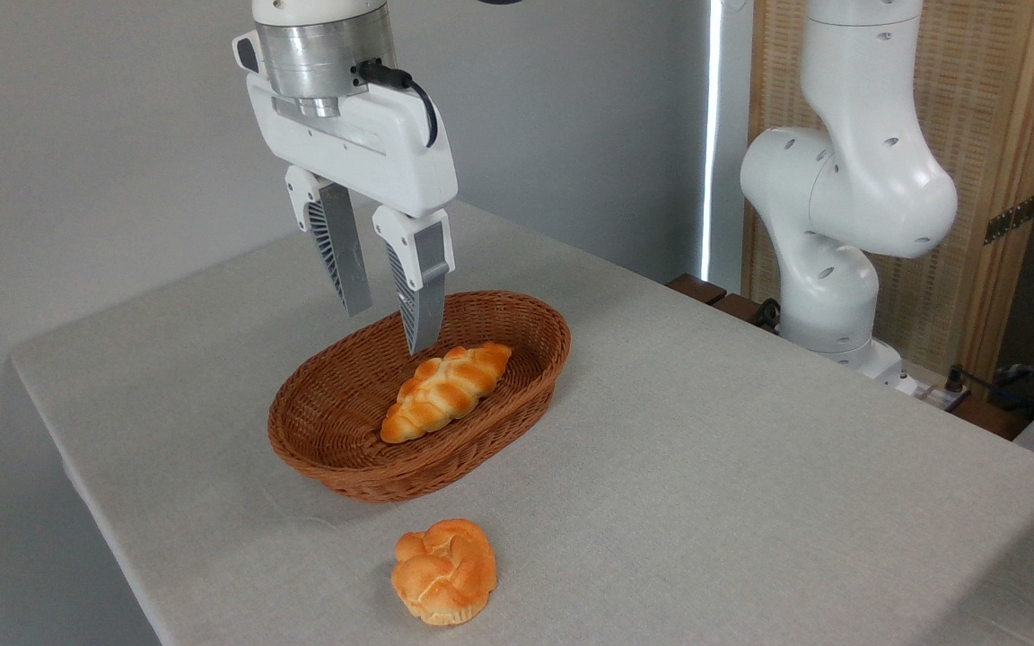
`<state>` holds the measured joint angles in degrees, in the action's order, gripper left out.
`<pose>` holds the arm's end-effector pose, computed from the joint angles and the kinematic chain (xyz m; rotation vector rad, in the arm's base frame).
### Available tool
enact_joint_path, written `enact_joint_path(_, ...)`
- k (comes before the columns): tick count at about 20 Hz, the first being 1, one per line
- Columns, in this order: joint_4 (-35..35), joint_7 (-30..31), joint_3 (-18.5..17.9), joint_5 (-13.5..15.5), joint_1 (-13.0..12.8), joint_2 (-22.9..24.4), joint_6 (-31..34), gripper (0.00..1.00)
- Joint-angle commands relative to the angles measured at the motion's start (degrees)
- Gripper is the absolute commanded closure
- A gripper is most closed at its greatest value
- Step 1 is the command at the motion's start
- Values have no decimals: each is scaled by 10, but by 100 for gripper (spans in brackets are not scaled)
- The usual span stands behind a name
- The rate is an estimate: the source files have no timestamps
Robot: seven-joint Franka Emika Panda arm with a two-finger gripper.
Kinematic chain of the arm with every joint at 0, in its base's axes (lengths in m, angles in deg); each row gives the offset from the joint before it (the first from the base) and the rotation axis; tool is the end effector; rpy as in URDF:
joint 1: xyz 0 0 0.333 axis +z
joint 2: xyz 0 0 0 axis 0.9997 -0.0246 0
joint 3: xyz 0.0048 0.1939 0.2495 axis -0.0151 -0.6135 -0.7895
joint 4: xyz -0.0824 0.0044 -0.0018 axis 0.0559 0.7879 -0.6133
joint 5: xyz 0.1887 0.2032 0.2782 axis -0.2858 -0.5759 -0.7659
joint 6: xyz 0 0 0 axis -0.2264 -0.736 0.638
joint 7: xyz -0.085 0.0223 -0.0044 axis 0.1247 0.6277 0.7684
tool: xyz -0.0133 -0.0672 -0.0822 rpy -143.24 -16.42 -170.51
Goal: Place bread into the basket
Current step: 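Open the gripper to release the roll and raise it away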
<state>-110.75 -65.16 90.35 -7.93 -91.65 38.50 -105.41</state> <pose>0.5557 -0.0577 0.5984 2.9223 -1.0558 0.0516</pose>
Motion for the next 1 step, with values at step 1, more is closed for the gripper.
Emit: enact_joint_path(1,11,-11,-6,11,2,0,18,0)
